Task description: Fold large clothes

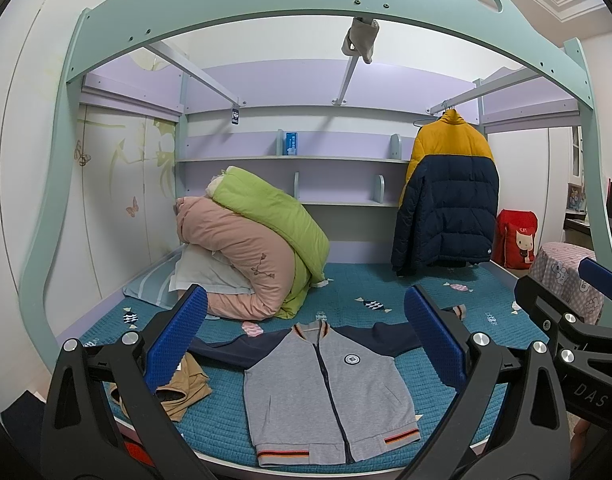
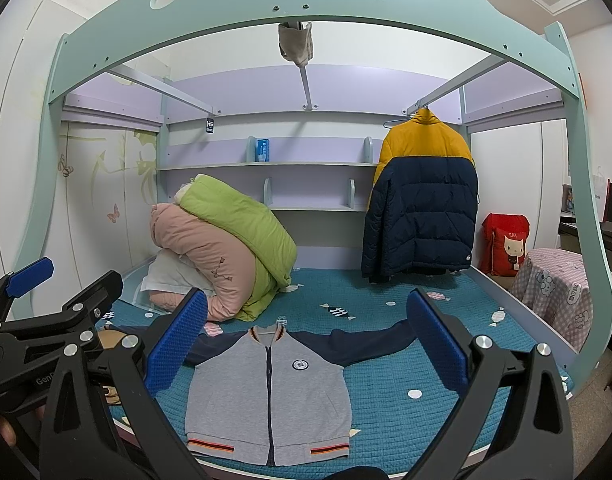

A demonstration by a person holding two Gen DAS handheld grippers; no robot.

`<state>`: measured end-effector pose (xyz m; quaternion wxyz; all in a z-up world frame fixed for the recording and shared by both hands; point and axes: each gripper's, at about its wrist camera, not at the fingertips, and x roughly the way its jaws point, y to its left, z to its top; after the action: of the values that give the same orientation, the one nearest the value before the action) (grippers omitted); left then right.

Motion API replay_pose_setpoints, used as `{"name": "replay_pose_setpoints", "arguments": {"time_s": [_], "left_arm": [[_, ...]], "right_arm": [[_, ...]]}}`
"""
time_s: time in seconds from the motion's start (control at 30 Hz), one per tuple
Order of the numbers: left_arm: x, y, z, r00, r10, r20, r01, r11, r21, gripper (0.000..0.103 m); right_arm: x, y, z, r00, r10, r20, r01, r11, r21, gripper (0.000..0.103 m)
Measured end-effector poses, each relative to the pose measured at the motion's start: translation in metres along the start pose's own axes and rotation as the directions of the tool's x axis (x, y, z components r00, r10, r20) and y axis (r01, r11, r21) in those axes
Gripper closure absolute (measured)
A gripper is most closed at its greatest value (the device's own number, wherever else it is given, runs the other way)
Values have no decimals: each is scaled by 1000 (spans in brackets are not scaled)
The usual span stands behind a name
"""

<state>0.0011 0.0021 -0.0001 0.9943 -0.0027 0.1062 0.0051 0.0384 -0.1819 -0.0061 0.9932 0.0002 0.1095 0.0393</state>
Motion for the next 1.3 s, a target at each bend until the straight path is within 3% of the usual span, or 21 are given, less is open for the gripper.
{"name": "replay_pose_setpoints", "arguments": {"time_s": [0.83,1.3], "left_arm": [[-2,7,2,1000,-4,-6,4,1000,-6,5],[63,5,-3,996,10,-90,-10,1000,6,5]], "right_arm": [[-1,4,2,1000,-3,-4,3,1000,-4,7],[55,3,-8,996,11,-87,-10,1000,9,7]]}}
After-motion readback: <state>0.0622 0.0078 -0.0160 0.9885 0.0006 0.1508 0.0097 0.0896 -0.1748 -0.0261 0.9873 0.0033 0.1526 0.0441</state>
